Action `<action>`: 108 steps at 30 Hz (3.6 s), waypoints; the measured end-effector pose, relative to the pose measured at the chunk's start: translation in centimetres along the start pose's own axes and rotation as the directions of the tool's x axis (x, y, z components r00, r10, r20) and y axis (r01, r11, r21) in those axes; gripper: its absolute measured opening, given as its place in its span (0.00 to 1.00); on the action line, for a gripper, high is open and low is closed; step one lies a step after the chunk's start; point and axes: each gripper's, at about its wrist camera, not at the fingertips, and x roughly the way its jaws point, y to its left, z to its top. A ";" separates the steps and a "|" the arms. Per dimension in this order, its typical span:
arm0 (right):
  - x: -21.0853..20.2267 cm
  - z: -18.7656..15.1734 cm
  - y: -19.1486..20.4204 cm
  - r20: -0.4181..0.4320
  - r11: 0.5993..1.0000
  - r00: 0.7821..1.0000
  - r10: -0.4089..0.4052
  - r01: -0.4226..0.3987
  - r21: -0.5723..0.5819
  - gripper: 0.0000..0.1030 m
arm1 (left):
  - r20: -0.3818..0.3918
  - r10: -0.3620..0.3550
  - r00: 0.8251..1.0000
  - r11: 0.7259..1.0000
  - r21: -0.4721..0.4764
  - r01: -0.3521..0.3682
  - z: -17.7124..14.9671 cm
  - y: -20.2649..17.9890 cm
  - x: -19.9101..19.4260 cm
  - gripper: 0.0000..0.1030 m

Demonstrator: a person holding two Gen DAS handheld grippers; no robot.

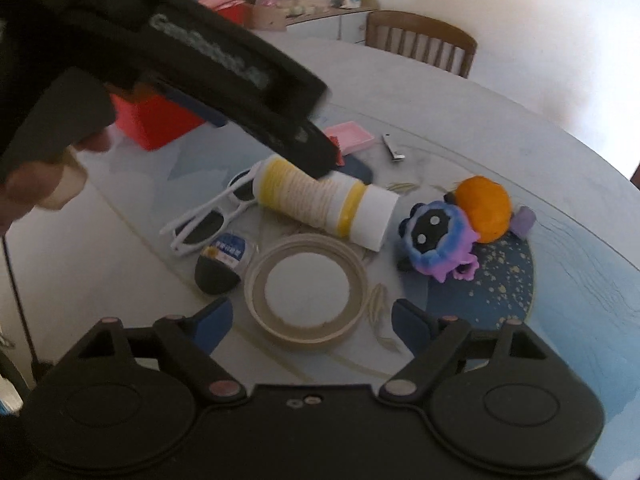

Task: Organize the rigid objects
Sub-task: 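Grasp the pill bottle with the left tool while the right tool grasps the tape roll, then carry the bottle and tape roll with both tools over the red tin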

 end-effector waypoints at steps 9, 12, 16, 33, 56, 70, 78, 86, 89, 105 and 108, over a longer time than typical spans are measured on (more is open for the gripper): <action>1.7 0.4 -0.9 -0.030 0.998 0.998 0.059 -0.059 -0.030 0.83 | -0.105 -0.078 0.991 0.985 0.143 0.092 1.1 -0.5 4.2 1.00; 2.3 0.6 -1.0 -0.031 0.995 0.996 0.088 -0.089 -0.037 0.83 | -0.124 -0.062 0.990 0.975 0.204 0.087 1.2 -0.6 5.2 1.00; 3.0 0.9 -0.9 -0.032 0.994 0.995 0.096 -0.097 -0.053 0.80 | -0.152 -0.059 0.987 0.973 0.211 0.091 1.3 -0.3 6.4 0.99; 1.6 -0.8 -2.6 -0.059 0.994 0.993 0.100 -0.102 -0.029 0.73 | -0.160 -0.067 0.985 0.962 0.252 0.106 0.6 -1.4 7.0 0.73; -3.1 -1.4 -4.6 0.010 0.996 1.000 0.006 -0.007 0.093 0.73 | -0.095 0.020 0.995 0.990 0.138 -0.007 0.0 -1.3 4.1 0.43; -4.7 3.2 -1.8 0.061 0.999 0.998 -0.026 0.023 0.049 0.73 | -0.013 -0.001 1.000 1.000 0.016 0.001 0.5 3.7 -1.3 0.43; -3.7 7.9 1.4 0.072 1.000 0.997 -0.009 0.008 0.028 0.73 | 0.062 0.019 0.998 0.999 -0.028 -0.018 1.5 8.8 -5.7 0.43; -1.7 13.0 5.1 0.094 1.000 0.995 0.025 -0.024 -0.016 0.73 | 0.116 0.080 0.990 0.993 -0.100 -0.068 2.3 15.4 -8.2 0.43; -0.6 14.7 6.8 0.093 0.999 0.995 0.039 -0.036 -0.033 0.73 | 0.122 0.103 0.987 0.989 -0.120 -0.088 2.4 17.8 -8.5 0.43; 7.5 21.9 13.9 0.027 0.992 0.994 0.108 -0.106 -0.066 0.73 | 0.095 0.150 0.984 0.972 -0.198 -0.129 3.1 28.6 -5.8 0.43; 9.4 22.8 15.3 -0.010 0.988 0.993 0.117 -0.117 -0.104 0.73 | 0.083 0.161 0.983 0.968 -0.208 -0.141 3.5 30.2 -4.6 0.43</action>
